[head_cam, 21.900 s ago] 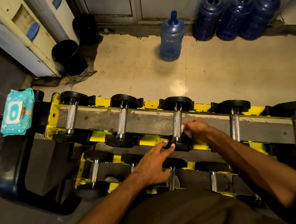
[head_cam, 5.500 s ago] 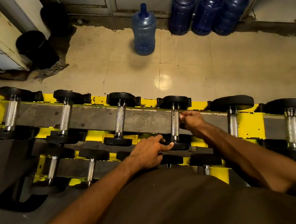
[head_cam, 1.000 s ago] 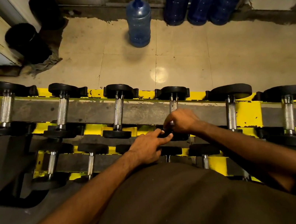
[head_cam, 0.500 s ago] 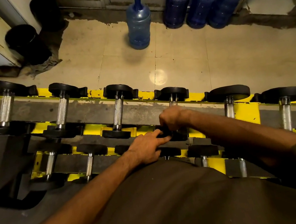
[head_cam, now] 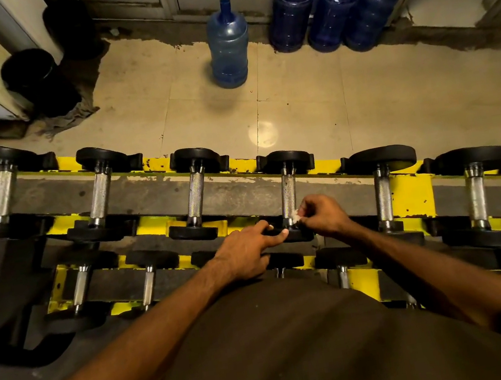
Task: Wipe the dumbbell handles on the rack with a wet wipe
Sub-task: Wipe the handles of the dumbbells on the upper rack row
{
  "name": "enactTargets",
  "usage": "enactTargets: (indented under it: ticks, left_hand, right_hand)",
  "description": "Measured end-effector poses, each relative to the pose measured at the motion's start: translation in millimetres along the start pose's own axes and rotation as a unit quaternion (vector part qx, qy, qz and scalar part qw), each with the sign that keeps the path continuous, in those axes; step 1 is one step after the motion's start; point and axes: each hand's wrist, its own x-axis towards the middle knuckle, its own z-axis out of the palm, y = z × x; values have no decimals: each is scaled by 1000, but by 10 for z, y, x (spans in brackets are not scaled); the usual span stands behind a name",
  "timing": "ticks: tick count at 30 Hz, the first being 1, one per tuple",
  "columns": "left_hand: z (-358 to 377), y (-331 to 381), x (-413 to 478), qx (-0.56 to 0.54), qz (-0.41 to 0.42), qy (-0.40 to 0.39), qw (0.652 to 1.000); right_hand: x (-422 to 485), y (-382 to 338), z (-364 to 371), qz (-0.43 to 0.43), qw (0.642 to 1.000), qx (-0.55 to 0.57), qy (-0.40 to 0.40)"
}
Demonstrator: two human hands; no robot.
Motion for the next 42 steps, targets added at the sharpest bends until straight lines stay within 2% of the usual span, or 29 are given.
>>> enactTargets:
  ticks: [3,6,7,10,11,13,15,16,17,19,21,23,26,28,30,32,34,35,36,38,42]
  left_hand:
    - [-9,9,9,1,0,-2,1000]
    - [-8,15,-3,-1,-2,-5,1000]
    - [-7,13,-5,-3,-2,-5,1000]
    - [-3,-1,-4,-5,-1,-5,1000]
    - [-3,-3,-3,-5,-1,-5,1000]
    - [10,-5,7,-5,-1,-8,1000]
    - [26,-1,20,-2,1,-9,1000]
    - [30,1,22,-1,1,-9,1000]
    - [30,3,22,-2,-1,-11,1000]
    - [32,-6,5,-1,-6,-16,1000]
    - [27,-13,-3,3,-7,-17,1000]
    - [19,-5,-2,3,-8,-17,1000]
    - [6,12,-13,4,-9,-21,1000]
    - [4,6,-22,4,-11,-22,1000]
    - [-5,0,-30,4,-12,-22,1000]
    - [-23,6,-41,3,-14,-23,1000]
    - [-27,13,-44,2,-16,-23,1000]
    - [-22,21,-40,1,-17,-21,1000]
    - [-14,27,-37,2,-18,-21,1000]
    - [-8,28,-38,1,-19,-20,1000]
    - [-11,7,-49,-5,-13,-19,1000]
  right_hand:
    - [145,-51,8,87,982,147,83]
    - [242,-167,39,162,931,298,136]
    - [249,-165,7,184,928,302,118]
    - [183,-120,-172,246,940,237,-25]
    - [178,-131,-206,257,937,231,-47]
    - [224,-215,-175,255,924,284,15]
    - [326,-308,-96,253,879,380,137]
    - [370,-334,-68,255,866,397,165]
    - [390,-352,-57,253,872,388,157]
    - [381,-369,-51,252,900,350,65]
    - [394,-387,-100,268,897,352,10]
    - [471,-410,-146,257,887,380,43]
    - [577,-444,-82,227,874,394,169]
    - [510,-455,13,194,885,343,248]
    - [401,-463,102,116,922,244,279]
    - [324,-440,123,18,952,145,270]
    - [336,-370,100,-92,968,-17,233]
    - [356,-349,71,-145,959,-131,204]
    - [380,-349,44,-191,932,-252,175]
    - [436,-385,11,-238,860,-434,120]
    - [428,-573,72,-240,760,-604,29]
